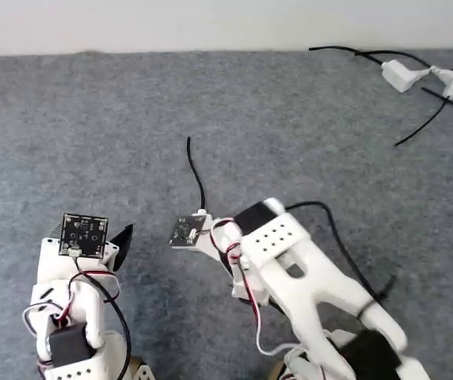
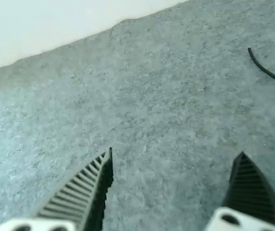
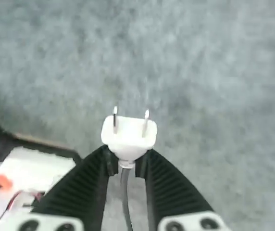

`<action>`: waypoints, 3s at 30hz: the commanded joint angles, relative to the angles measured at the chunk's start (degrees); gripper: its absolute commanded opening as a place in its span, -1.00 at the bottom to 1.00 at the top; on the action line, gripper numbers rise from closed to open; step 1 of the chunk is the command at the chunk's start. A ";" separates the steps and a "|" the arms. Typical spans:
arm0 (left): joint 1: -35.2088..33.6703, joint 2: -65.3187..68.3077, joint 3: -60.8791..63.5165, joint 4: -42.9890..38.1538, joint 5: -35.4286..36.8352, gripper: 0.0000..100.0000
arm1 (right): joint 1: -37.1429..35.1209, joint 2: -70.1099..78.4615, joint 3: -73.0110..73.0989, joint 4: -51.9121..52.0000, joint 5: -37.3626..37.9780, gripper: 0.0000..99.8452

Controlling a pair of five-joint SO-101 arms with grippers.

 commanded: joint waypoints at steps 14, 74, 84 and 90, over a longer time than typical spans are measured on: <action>19.25 -1.05 -14.46 11.52 2.02 -0.25 | -4.97 -6.37 -19.52 10.77 -4.57 -0.98; 24.18 -1.05 -13.23 10.11 1.58 -0.25 | -12.09 -3.30 -37.10 13.05 -10.90 -0.98; 24.35 -1.05 -11.91 10.02 1.93 -0.25 | -12.35 -2.77 -41.67 13.05 -12.04 -0.98; 26.11 -1.05 -11.03 10.02 1.93 -0.25 | -13.58 -2.68 -40.88 13.05 -12.22 -0.98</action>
